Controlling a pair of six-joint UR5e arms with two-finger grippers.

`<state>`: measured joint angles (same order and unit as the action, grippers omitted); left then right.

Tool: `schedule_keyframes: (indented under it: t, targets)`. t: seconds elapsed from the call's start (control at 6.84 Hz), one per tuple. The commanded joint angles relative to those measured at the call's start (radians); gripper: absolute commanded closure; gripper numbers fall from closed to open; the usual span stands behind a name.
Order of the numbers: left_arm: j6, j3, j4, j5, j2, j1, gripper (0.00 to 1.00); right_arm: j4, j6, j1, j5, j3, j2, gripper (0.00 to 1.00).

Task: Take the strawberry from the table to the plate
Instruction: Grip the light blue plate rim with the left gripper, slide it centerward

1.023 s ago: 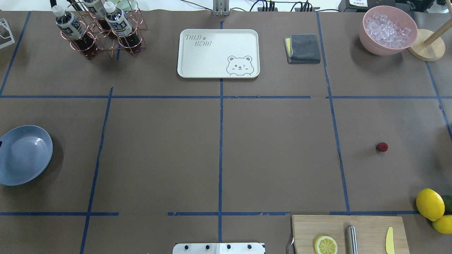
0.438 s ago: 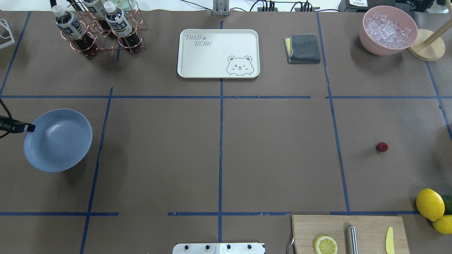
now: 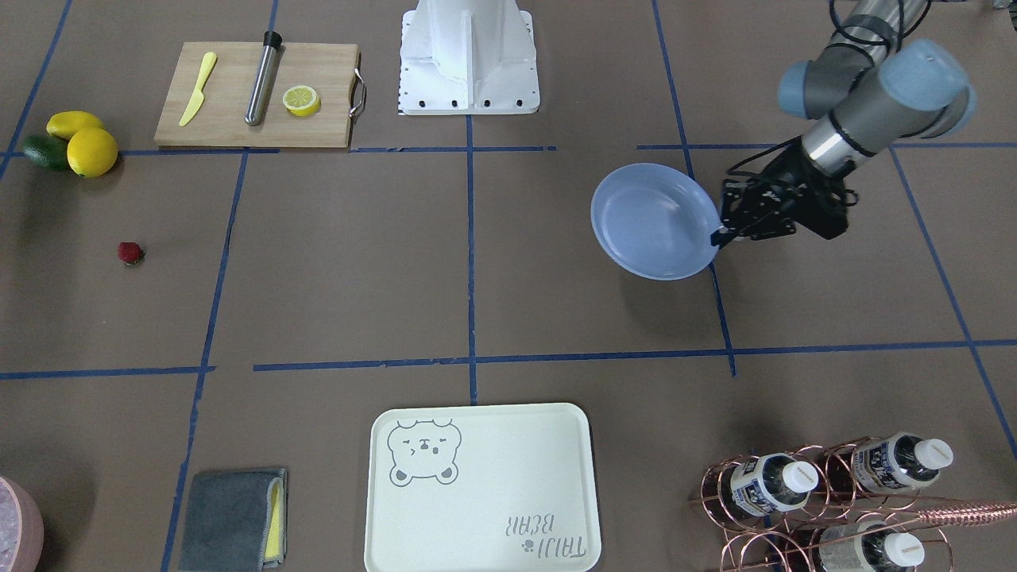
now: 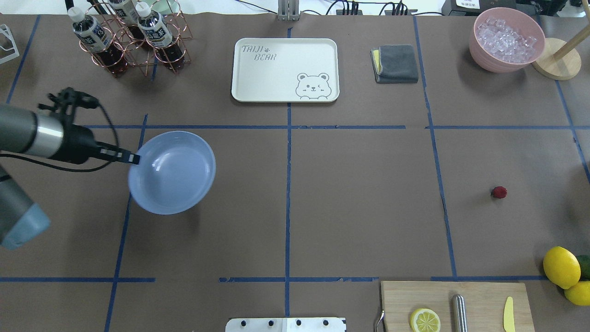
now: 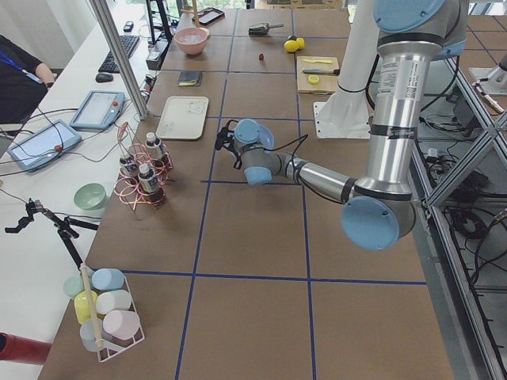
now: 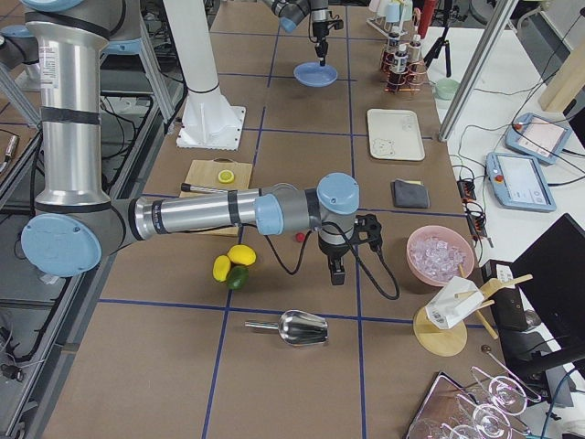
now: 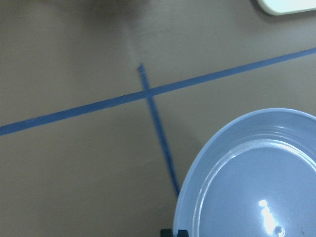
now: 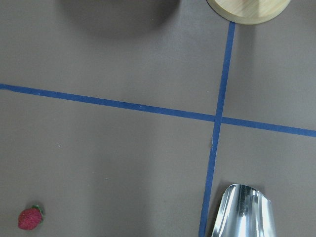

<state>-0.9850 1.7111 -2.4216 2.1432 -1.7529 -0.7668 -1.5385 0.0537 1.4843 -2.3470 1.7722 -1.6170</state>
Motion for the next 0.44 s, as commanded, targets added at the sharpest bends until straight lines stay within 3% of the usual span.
schedule_keyframes:
  t: [0.0, 0.29]
  targets:
    - [-0.168, -0.059, 0.209, -0.196, -0.280, 0.211, 1.00, -0.002, 0.000, 0.001, 0.000, 0.000, -0.003, 0.00]
    - [-0.225, -0.132, 0.210, -0.304, -0.344, 0.294, 1.00, -0.002, 0.000, 0.001, 0.000, -0.002, -0.004, 0.00]
